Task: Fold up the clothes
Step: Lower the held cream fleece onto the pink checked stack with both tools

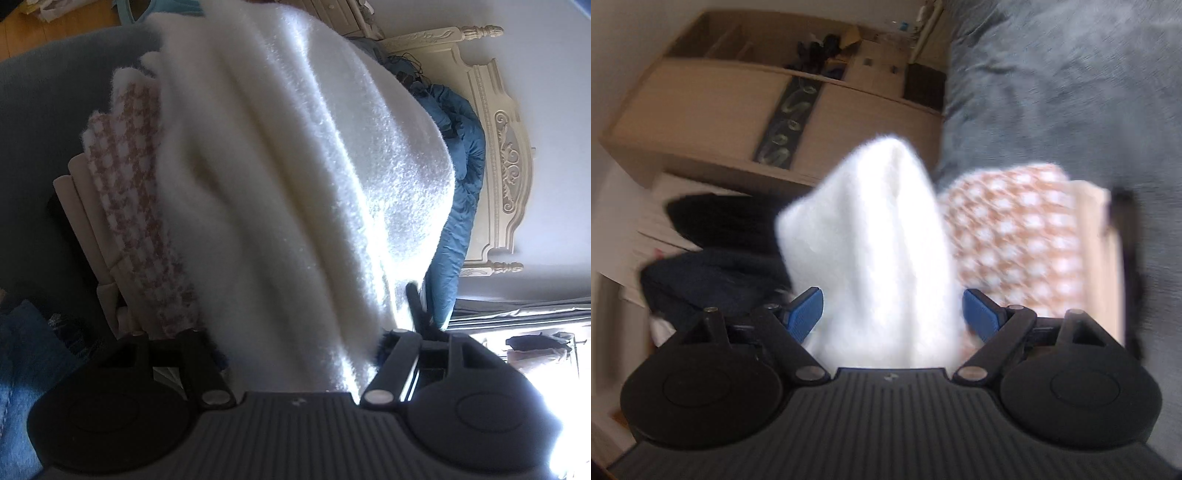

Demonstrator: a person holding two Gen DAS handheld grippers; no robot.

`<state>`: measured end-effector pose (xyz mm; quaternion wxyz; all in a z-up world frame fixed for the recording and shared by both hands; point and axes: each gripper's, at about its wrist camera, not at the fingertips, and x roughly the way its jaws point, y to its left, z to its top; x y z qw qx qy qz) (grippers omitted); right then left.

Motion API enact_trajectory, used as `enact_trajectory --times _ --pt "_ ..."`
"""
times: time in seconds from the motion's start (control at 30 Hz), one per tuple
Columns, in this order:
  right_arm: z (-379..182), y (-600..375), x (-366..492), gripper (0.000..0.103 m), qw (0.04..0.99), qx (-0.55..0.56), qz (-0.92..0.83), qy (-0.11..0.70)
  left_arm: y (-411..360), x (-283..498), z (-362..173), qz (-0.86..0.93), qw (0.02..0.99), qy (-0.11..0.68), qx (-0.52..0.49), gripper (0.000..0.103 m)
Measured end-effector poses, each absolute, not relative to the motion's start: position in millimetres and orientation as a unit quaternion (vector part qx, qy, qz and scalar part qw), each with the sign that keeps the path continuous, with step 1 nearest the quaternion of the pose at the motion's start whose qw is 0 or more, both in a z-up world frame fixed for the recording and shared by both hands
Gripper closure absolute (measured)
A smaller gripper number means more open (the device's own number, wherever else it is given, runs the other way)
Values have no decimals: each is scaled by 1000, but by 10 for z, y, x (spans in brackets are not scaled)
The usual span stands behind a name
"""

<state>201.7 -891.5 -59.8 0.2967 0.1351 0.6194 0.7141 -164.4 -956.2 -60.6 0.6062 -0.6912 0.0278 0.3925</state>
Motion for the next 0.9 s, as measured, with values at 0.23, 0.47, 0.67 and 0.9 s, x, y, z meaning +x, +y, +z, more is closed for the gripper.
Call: enact_trajectory --times 0.23,0.47,0.67,0.9 --pt "-453 -8833 1791 50 324 106 722 602 -9617 -1616 -542 401 617 38 -676 40" --pt "-42 -9121 1734 70 360 109 754 539 -9751 -1548 -201 415 640 63 -643 45" --pt "324 -9262 1978 73 364 120 780 494 -9749 -1359 -79 380 652 67 -653 45" --pt "-127 -9133 2291 72 354 112 762 530 -9687 -1159 -590 369 625 71 -684 44"
